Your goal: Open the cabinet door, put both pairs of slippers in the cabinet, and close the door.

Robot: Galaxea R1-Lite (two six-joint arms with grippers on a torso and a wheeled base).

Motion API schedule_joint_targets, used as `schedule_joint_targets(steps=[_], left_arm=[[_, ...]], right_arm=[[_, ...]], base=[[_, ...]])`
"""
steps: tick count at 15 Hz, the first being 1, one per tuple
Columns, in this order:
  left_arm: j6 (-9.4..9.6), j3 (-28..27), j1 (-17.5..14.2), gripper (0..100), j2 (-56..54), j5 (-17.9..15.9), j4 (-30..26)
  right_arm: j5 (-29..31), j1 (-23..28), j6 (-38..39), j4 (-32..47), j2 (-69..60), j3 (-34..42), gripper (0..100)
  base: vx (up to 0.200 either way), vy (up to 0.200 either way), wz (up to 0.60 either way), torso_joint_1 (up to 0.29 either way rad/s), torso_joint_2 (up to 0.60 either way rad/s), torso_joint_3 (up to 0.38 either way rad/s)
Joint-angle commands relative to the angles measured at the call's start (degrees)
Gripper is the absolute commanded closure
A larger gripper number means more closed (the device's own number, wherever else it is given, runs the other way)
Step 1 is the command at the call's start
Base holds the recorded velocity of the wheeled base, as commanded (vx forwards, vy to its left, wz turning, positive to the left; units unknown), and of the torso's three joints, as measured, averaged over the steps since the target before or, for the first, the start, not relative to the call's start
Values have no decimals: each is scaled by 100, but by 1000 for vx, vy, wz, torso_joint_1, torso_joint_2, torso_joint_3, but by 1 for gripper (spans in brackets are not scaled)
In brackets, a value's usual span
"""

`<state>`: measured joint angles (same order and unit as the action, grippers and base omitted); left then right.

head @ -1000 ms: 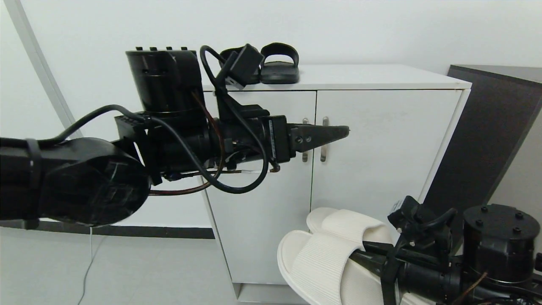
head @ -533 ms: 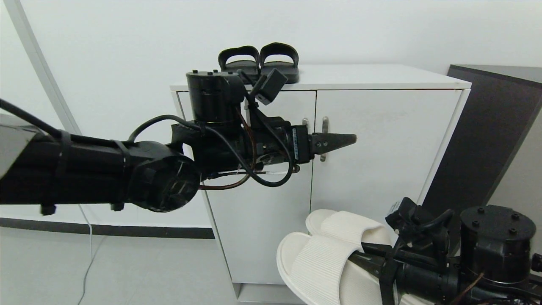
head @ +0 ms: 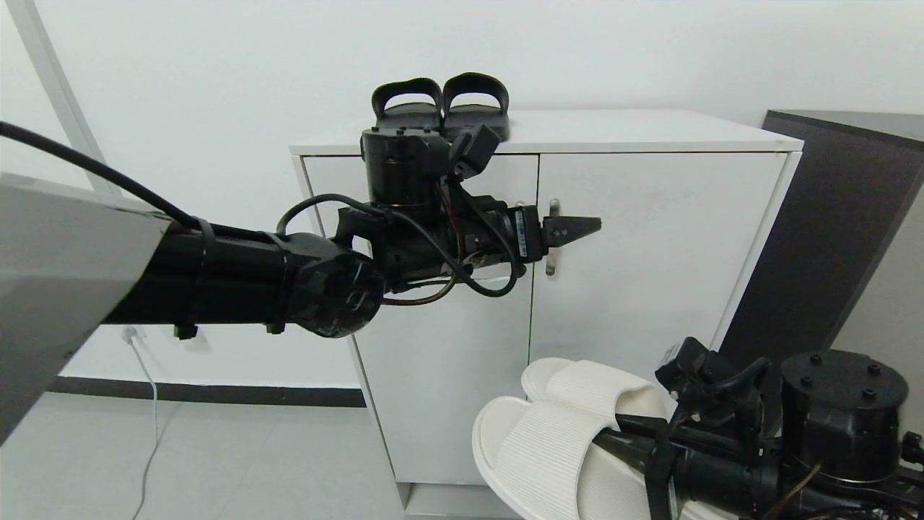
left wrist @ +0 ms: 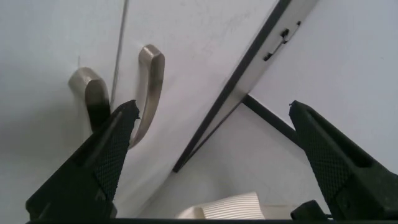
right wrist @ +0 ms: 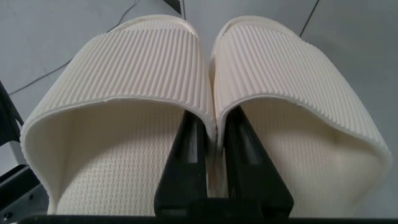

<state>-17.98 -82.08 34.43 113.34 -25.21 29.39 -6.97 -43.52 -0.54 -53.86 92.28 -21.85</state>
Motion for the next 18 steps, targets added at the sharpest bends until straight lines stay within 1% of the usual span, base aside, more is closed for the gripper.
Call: schedule_joint_targets(steps=[1,4,5,8,11,12,15,18], left_arm=[[-4,-221,-50,0,198,7,-39],[5,-441,-68,0,417,-1,-109],[-4,-616,-68,0,514,-37,-250],[-12,-1021,-59,0,707,-45,-434],[-21,-1073,-59,0,725,-107,-522],[-21,-1038,-59,100,707,-107,-522],[-21,-845,-59,100,576,-107,-513],[-21,-458,-24,100,286,-107,-487]], right_arm=[[3,-7,1,-2,18,5,100],[3,-7,-17,-2,18,5,100],[3,-7,-25,-2,9,5,100],[3,-7,-25,-2,9,14,100],[3,-7,-25,-2,0,14,100],[-6,-7,-25,-2,0,31,100],[-32,-42,-25,7,-26,84,100],[-41,-166,-34,-2,-44,145,100]], base=[[0,0,0,0,0,0],[0,0,0,0,0,0],[0,0,0,0,0,0],[0,0,0,0,0,0],[0,0,0,0,0,0],[0,0,0,0,0,0],[0,0,0,0,0,0],[0,0,0,0,0,0]])
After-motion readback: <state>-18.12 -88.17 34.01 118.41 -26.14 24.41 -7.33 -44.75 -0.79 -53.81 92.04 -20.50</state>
